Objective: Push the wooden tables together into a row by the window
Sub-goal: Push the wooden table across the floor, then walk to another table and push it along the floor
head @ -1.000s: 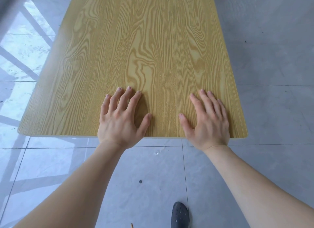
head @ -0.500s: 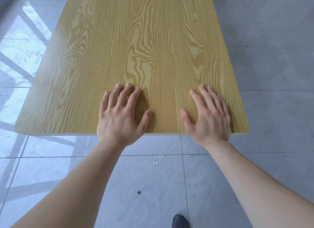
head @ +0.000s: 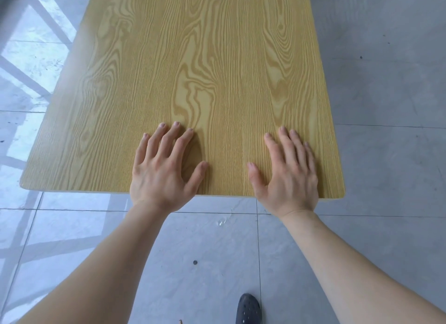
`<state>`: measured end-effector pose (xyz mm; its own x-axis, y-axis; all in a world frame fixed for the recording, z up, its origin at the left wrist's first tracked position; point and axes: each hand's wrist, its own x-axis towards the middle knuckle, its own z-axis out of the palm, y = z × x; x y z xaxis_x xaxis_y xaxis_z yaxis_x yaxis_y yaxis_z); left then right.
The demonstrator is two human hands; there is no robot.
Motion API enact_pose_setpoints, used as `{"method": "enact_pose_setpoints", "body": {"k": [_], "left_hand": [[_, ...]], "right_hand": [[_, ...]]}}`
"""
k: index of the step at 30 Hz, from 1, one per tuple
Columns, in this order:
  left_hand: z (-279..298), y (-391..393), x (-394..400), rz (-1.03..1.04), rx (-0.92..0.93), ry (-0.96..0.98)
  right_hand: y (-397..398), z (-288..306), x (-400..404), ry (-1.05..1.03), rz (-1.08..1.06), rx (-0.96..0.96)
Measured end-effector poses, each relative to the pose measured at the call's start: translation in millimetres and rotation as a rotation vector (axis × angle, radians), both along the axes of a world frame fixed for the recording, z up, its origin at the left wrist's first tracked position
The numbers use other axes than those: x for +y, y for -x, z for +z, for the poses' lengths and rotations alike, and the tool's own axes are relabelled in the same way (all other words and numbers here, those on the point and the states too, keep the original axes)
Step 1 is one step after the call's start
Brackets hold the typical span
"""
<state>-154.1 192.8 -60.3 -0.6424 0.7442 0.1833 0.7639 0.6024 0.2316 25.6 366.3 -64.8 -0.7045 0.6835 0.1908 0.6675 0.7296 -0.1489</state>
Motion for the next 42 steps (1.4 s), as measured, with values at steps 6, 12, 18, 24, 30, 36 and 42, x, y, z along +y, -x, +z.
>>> {"method": "enact_pose_setpoints", "body": {"k": [6, 12, 18, 24, 30, 36, 42], "left_hand": [[2.0, 0.5, -0.6, 0.004, -0.027, 0.027], [5.3, 2.3, -0.9, 0.0, -0.058, 0.053], [20.2, 6.0, -0.1, -0.035, -0.199, 0.154], [68.4, 13.2, 30.0, -0.039, -0.332, 0.382], [123.5, -1.6, 98.8, -0.094, -0.339, 0.465], [173.6, -53.7, 216.9, -0.219, -0.306, 0.459], [224.6, -129.3, 351.2, -0.25, -0.266, 0.426]], "right_hand": [[0.5, 2.6, -1.4, 0.035, 0.009, -0.041], [1.3, 8.6, -1.3, 0.079, 0.022, -0.128], [6.5, 36.2, 1.8, 0.218, 0.042, -0.309], [11.8, 101.2, 28.7, 0.581, 0.093, -0.509], [-11.2, 161.1, 79.7, 0.582, 0.057, -0.508], [-71.5, 194.0, 179.9, 0.55, 0.025, -0.423], [-159.7, 234.6, 308.4, 0.504, -0.027, -0.362]]}}
